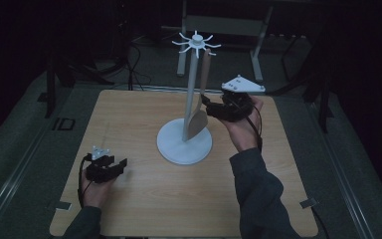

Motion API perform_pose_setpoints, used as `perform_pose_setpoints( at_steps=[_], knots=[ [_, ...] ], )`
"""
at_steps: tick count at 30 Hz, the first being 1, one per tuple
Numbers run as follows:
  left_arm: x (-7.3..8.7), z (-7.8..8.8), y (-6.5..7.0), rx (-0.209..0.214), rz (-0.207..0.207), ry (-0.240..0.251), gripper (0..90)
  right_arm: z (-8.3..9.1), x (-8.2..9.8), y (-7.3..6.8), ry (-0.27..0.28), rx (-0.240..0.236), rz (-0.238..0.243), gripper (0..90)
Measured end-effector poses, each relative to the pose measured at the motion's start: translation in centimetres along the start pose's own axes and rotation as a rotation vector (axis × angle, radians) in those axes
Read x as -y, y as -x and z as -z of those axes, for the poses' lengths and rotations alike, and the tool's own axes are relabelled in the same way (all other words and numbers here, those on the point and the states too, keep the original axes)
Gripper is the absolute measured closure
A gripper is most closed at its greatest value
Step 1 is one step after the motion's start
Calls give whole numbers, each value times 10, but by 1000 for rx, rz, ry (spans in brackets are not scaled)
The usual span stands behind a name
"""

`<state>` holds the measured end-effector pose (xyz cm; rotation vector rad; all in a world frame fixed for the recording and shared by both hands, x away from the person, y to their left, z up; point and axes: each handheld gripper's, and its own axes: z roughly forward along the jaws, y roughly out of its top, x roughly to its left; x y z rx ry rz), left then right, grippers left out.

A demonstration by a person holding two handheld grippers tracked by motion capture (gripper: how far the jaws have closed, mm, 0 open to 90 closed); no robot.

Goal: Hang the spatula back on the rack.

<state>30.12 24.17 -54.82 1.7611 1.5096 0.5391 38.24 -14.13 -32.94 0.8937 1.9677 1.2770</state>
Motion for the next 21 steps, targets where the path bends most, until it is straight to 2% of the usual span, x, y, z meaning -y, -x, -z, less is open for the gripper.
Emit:
perform_pose_setpoints(
  at_steps=[12,17,21],
  knots=[
    [0,-1,1,0,-2,0,445,20,29,18,-17,28,-35,286],
    [0,-1,1,0,1,-1,445,22,54,31,-55,51,-69,286],
    [0,-1,1,0,-3,-2,444,22,81,44,-107,91,-96,286]
  ],
)
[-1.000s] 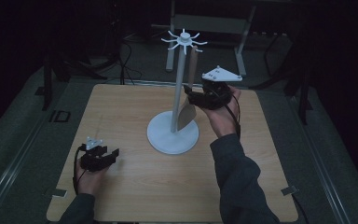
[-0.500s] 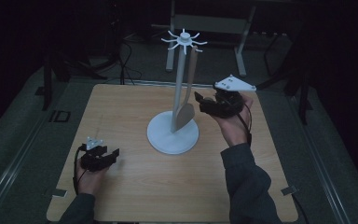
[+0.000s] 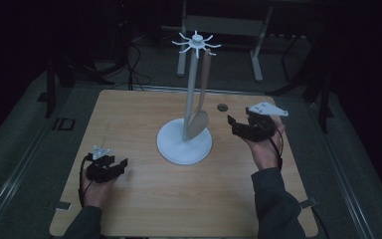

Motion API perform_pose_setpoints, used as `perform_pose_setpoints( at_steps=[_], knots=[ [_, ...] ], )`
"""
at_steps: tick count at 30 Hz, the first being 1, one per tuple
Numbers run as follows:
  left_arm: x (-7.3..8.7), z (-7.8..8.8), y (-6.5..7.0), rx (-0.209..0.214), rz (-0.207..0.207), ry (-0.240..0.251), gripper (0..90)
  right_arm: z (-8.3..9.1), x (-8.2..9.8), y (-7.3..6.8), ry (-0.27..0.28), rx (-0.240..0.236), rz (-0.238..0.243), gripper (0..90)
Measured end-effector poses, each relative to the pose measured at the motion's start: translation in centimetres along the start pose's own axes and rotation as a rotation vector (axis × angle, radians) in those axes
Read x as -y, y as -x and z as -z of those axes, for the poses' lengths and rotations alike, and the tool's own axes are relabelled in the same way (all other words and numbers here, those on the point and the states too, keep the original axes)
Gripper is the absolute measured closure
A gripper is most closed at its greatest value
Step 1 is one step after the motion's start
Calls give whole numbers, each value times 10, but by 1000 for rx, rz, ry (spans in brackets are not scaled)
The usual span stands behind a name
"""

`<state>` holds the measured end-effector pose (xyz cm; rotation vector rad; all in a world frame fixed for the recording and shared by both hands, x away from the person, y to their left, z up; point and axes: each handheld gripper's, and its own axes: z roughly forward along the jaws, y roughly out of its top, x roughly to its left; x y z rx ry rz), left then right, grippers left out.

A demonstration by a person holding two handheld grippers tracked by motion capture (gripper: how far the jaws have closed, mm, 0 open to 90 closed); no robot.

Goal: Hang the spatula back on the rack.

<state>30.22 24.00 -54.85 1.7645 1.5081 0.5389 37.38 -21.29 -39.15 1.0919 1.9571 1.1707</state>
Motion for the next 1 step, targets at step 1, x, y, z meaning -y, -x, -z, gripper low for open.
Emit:
perform_pose_setpoints(
  at_steps=[1],
  knots=[
    [0,0,0,0,1,0,445,-2,10,5,-20,12,-8,287]
  ],
)
